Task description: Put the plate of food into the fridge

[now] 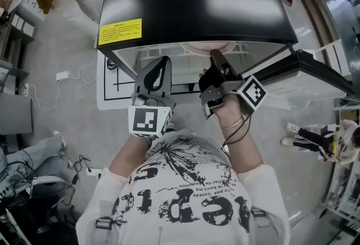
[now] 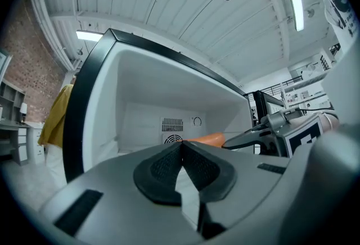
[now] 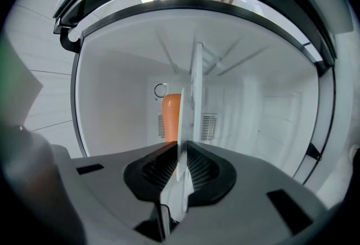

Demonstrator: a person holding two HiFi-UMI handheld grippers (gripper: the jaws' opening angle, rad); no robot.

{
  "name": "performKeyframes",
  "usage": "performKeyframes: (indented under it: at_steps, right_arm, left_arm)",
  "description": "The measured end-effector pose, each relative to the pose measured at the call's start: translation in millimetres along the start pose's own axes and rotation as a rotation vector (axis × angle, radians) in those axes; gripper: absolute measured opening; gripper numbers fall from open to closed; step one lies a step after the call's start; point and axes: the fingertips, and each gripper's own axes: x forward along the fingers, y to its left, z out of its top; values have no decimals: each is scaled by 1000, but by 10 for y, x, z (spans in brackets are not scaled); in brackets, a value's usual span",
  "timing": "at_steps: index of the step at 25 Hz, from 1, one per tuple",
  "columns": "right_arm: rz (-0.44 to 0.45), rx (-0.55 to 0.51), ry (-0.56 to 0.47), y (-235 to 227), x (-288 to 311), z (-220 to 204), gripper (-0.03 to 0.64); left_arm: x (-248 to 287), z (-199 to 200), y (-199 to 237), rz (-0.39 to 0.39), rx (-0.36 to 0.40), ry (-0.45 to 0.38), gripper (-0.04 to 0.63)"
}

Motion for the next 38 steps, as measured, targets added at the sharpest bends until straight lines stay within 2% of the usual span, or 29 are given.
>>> performKeyframes:
  at_steps: [8, 13, 16, 26, 27, 30, 33, 35, 38]
  right_arm:
    - [19, -44, 16, 49, 6, -8, 47]
    - [71, -92, 9, 134, -32, -16, 138]
    - [65, -135, 21, 125, -84, -61, 176]
    - [154, -148, 14, 197, -363, 29, 176]
    - [158, -147, 16, 195, -388, 27, 167]
    - [139, -168, 24, 169, -454, 16, 3]
    - [145, -197, 40, 188, -500, -20, 2]
    - [174, -266, 71, 272, -506, -100, 2]
    - [191, -521, 114, 411, -498, -259, 2]
  left_arm:
    - [-25, 5, -42, 7, 5, 7, 6]
    - [-41, 3, -70, 13, -5, 7, 6]
    - [-39, -8, -93, 18, -7, 8, 6]
    - [6, 28, -243, -11, 6, -2, 6]
    - [9, 29, -266, -15, 7, -2, 6]
    - [11, 25, -327, -28, 6, 0, 6]
    - [0, 23, -363, -35, -9, 0, 6]
    - [-11, 35, -383, -39, -15, -2, 6]
    - [-33, 53, -415, -43, -12, -6, 6]
